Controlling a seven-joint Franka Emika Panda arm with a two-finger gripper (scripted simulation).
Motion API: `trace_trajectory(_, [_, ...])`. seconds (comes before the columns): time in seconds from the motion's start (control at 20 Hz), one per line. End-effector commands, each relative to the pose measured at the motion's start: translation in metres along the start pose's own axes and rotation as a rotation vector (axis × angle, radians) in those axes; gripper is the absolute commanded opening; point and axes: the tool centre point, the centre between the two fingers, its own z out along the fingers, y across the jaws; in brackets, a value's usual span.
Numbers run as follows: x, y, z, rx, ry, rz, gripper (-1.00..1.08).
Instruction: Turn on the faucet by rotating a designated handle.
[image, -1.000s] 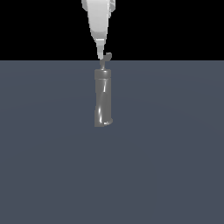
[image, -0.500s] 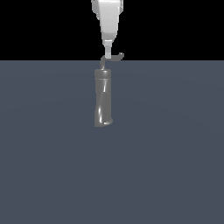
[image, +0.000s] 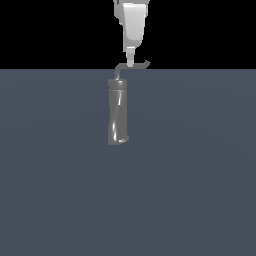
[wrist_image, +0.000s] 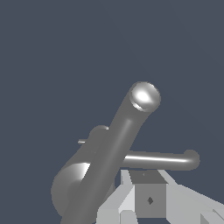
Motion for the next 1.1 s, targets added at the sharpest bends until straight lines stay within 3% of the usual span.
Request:
trace_trajectory(0.0, [0.044, -0.002, -0.001, 0.005, 0.011, 0.061, -1.0])
trace_trajectory(0.1, [0.048, -0.004, -0.001, 0.005, 0.012, 0.062, -1.0])
trace_trajectory(0.15, [0.002, -0.007, 0.0, 0.002, -0.005, -0.005, -1.0])
trace_trajectory(1.05, [0.029, -0.046, 0.0, 0.004, 0.003, 0.029, -1.0])
